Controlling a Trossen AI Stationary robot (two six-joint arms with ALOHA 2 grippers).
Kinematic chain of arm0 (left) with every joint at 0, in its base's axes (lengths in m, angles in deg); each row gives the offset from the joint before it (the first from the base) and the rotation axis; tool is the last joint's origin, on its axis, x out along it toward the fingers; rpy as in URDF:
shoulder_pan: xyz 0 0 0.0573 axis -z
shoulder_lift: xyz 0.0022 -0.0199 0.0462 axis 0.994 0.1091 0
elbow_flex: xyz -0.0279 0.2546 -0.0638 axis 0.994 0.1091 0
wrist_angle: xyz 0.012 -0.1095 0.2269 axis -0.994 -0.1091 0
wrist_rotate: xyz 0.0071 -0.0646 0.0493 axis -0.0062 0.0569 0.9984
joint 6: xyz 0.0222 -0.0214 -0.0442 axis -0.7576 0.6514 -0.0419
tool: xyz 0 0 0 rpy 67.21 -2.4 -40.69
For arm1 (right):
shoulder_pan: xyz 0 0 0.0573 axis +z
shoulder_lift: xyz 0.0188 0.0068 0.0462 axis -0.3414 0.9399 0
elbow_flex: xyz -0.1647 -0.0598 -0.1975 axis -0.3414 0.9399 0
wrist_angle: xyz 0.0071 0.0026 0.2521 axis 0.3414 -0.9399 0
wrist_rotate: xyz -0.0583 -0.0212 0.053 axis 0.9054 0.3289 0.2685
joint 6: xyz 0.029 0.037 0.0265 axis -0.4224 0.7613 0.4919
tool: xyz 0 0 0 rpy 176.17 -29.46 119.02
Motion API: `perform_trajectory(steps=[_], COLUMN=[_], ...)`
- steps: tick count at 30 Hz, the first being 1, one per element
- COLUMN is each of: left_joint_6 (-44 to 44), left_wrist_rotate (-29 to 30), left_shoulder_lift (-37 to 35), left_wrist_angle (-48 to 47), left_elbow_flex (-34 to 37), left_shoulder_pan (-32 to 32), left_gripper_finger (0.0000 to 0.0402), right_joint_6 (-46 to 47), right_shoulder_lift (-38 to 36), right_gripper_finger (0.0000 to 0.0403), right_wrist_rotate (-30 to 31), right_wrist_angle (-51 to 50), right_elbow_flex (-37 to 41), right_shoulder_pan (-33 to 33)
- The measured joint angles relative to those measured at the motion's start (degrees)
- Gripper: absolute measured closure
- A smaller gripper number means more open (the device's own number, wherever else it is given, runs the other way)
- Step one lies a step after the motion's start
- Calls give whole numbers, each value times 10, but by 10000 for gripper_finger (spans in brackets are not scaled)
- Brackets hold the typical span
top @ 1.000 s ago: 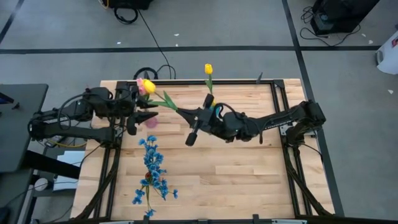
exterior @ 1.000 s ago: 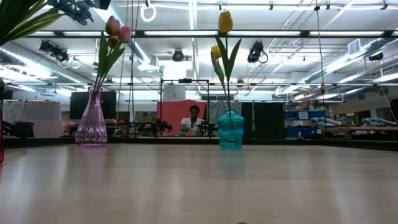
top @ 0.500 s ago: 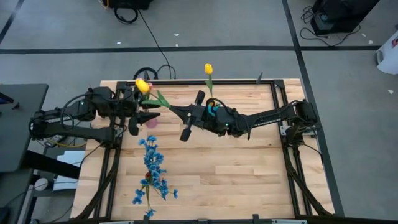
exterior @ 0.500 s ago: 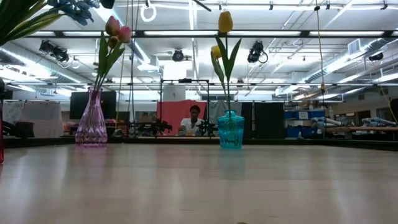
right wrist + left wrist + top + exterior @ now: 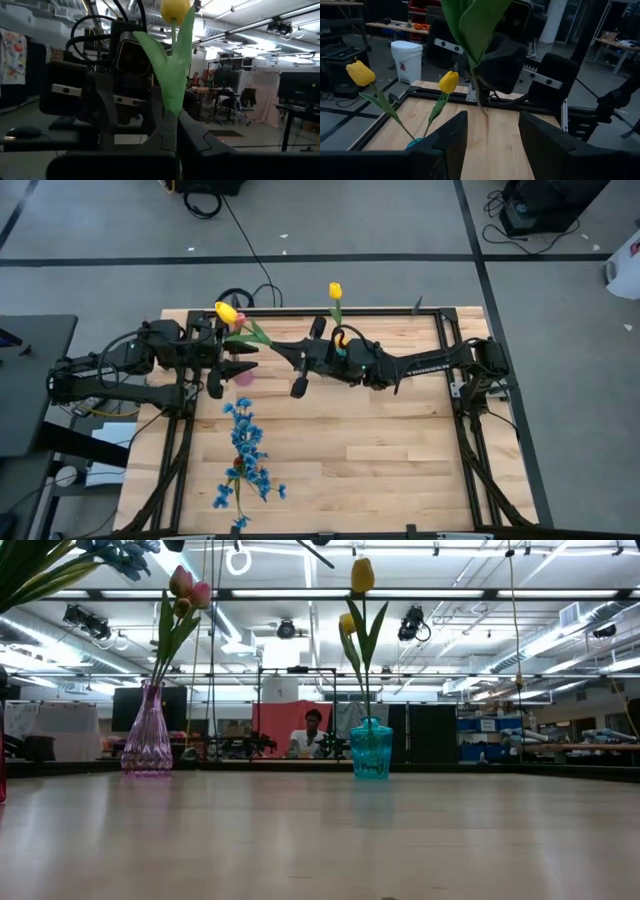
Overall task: Sort flowers into vase by color
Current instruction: Put the yellow tulip into the blue vase
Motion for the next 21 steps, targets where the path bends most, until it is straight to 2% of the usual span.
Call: perform_trajectory(steps=[21], left_joint_6=[7], left_wrist_rotate=[-1], left_shoulder_lift=[0], left_wrist_angle=[-23], left_elbow_flex=[0], left_shoulder_pan=[0], left_gripper_finger=[218], right_joint_6=[2], right_shoulder_lift=[0], right_gripper_finger=[394], right_wrist_rotate=[7], right_wrist_angle=[-10], right_elbow_flex=[0], right_shoulder_pan=[7])
